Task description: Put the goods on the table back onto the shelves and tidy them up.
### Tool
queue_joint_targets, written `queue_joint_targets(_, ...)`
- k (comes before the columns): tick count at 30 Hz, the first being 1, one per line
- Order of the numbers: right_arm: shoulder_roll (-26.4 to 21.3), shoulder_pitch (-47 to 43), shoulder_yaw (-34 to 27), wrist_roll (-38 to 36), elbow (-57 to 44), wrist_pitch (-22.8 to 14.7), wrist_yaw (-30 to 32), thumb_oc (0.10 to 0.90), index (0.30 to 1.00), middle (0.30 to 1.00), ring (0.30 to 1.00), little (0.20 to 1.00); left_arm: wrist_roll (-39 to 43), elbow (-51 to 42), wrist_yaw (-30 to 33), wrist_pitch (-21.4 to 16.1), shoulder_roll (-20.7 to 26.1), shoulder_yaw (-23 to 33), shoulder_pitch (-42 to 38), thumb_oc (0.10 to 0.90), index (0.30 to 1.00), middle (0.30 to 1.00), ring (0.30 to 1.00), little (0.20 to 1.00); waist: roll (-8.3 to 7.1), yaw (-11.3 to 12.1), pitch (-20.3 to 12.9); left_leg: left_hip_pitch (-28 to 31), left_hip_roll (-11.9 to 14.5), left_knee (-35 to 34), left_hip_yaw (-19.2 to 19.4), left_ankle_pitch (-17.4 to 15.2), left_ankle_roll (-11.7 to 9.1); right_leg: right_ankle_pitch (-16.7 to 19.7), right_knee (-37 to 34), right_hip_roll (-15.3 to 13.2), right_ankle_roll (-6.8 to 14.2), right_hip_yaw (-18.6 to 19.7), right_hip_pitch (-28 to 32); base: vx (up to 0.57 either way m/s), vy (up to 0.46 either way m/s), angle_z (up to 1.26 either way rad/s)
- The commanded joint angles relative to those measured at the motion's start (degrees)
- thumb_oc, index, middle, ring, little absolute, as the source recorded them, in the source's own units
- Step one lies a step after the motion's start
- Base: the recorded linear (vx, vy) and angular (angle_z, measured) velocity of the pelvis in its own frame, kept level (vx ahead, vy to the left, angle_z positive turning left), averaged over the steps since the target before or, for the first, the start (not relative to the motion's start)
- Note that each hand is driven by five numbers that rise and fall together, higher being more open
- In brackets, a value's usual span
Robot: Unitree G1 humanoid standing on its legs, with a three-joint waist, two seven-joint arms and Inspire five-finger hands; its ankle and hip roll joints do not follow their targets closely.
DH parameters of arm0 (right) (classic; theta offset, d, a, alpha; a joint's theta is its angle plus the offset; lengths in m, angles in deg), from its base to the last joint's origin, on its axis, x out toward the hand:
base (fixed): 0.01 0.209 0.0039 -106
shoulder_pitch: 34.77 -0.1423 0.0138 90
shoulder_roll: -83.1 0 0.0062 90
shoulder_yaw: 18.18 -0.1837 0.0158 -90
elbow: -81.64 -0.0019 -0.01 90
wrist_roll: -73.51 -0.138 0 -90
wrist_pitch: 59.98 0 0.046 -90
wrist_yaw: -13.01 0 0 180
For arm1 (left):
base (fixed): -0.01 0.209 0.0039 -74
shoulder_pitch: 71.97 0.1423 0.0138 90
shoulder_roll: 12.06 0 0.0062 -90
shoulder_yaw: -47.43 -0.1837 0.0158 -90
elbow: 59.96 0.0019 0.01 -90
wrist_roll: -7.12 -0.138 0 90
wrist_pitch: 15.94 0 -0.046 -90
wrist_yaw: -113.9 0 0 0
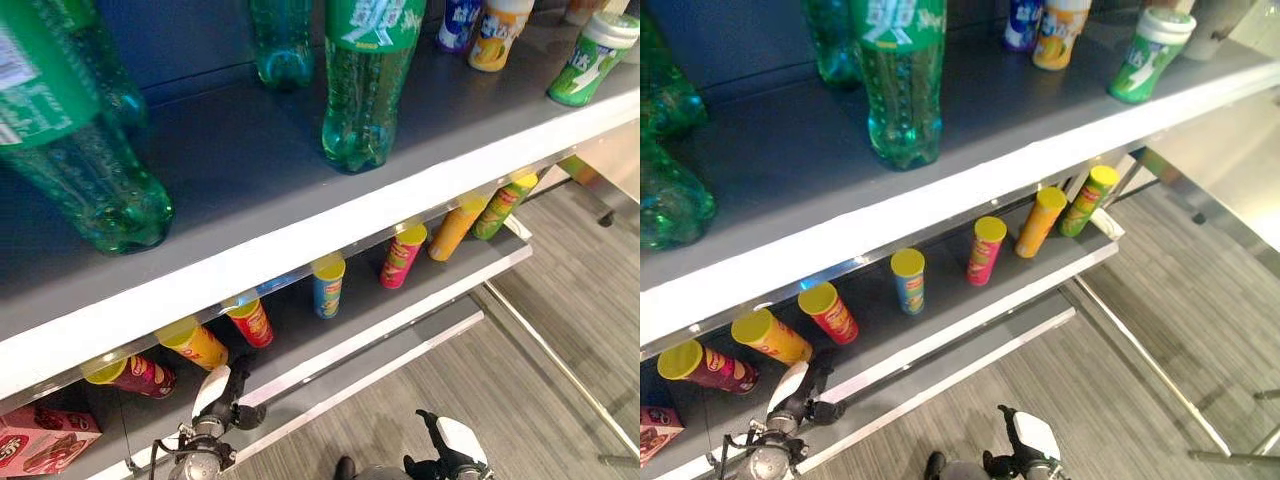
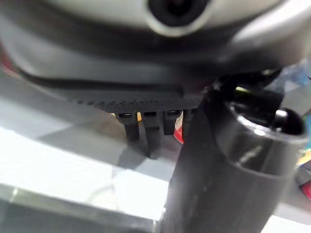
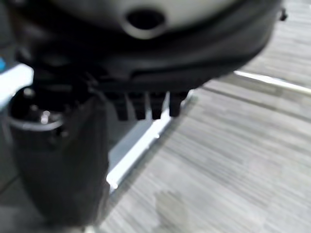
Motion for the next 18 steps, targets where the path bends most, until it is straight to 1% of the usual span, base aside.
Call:
queue_joint_targets(1, 1.7, 0.0, -0.7, -0.8, 2.5, -0.9, 1.3, 0.800, 0.900, 0.900, 0.900, 0.900, 2.8, -3.8, -4.4, -1.4, -0.5, -2.6, 1.8, 0.800, 0.900, 0.900, 0.900, 0.900, -0.88, -0.1, -0.5, 2.4, 0.7, -2.2, -0.5, -5.8, -1.6, 14.9, -16.2, -2.9, 10.7, 0.4, 2.6, -0.03, 0.047, 0.05)
queue_joint_targets(3, 2.3, -0.9, -0.6, -0.8, 4.7, -0.8, 0.9, 0.800, 0.900, 0.900, 0.900, 0.900, 3.7, -6.4, -7.0, -2.0, 0.3, -3.5, 2.6, 0.800, 0.900, 0.900, 0.900, 0.900, -0.75, 0.2, -1.1, 2.5, 0.5, -2.3, -0.8, -5.8, -1.3, 15.2, -16.1, -3.1, 10.9, 0.4, 2.7, -0.03, 0.055, 0.13)
queue_joint_targets(4, 2.4, -0.9, -0.6, -0.8, 4.7, -0.9, 0.9, 0.800, 0.900, 0.900, 0.900, 0.900, 3.8, -6.6, -7.0, -2.0, 0.3, -3.5, 2.7, 0.800, 0.900, 0.900, 0.900, 0.900, -0.78, 0.2, -1.1, 2.5, 0.5, -2.3, -0.8, -5.8, -1.3, 15.2, -16.1, -3.1, 10.9, 0.4, 2.7, -0.06, 0.104, 0.16)
queue_joint_targets(6, 2.8, 0.5, -0.3, 1.1, 8.4, -1.4, 2.4, 0.800, 0.900, 0.900, 0.900, 0.900, 4.8, -8.7, -8.3, -3.0, 0.5, -4.2, 3.3, 0.800, 0.900, 0.900, 0.900, 0.900, -0.26, -0.5, -1.3, 2.8, 0.1, -2.5, -0.5, -5.9, -1.1, 15.7, -16.0, -3.3, 11.2, 0.9, 2.5, -0.08, 0.124, 0.08)
queue_joint_targets(8, 3.7, 0.7, 0.3, 3.0, 10.9, -1.0, 1.1, 0.800, 0.900, 0.900, 0.900, 0.900, 6.5, -12.4, -10.6, -3.5, 1.9, -4.6, 4.9, 0.800, 0.900, 0.900, 0.900, 0.900, 0.34, -0.8, -1.6, 3.1, -0.2, -2.8, -0.3, -6.0, -0.8, 16.1, -15.8, -3.5, 11.6, 1.5, 2.2, -0.10, 0.132, -0.20)
queue_joint_targets(9, 4.5, 0.3, -0.3, 2.3, 12.5, -0.6, 0.5, 0.800, 0.900, 0.900, 0.900, 0.900, 7.6, -15.7, -11.9, -3.5, 3.7, -3.9, 6.8, 0.800, 0.900, 0.900, 0.900, 0.900, 0.73, -0.5, -2.2, 3.3, -0.4, -3.2, -0.5, -6.1, -0.6, 16.3, -15.8, -3.6, 11.8, 1.7, 2.0, -0.08, 0.088, -0.29)
queue_joint_targets(12, 4.7, 0.3, -0.5, 1.8, 12.9, -0.6, 0.3, 0.800, 0.900, 0.900, 0.900, 0.900, 8.0, -17.1, -12.5, -3.4, 4.8, -3.0, 7.8, 0.800, 0.900, 0.900, 0.900, 0.900, 0.83, -0.3, -2.5, 3.3, -0.5, -3.4, -0.7, -6.1, -0.5, 16.4, -15.8, -3.8, 11.9, 1.6, 2.1, -0.05, 0.046, -0.02)
queue_joint_targets(15, 4.9, -0.3, -1.0, 1.0, 13.3, -0.3, 0.2, 0.800, 0.900, 0.900, 0.900, 0.900, 8.3, -17.6, -12.4, -3.0, 5.4, -1.6, 8.9, 0.800, 0.900, 0.900, 0.900, 0.900, 0.98, 0.2, -2.9, 3.2, -0.7, -3.5, -1.2, -6.1, -0.3, 16.4, -15.8, -4.0, 12.0, 1.3, 2.2, -0.05, 0.029, 0.02)
queue_joint_targets(18, 5.2, -1.2, -1.8, -0.5, 13.7, 0.0, -0.2, 0.800, 0.900, 0.900, 0.900, 0.900, 9.8, -15.8, -11.3, -2.1, 4.6, 2.0, 10.6, 0.800, 0.900, 0.900, 0.900, 0.900, 0.93, 1.7, -3.2, 2.4, -0.9, -3.5, -2.9, -5.8, 0.0, 16.5, -15.8, -4.7, 12.1, 0.5, 2.5, -0.09, 0.025, 0.11)
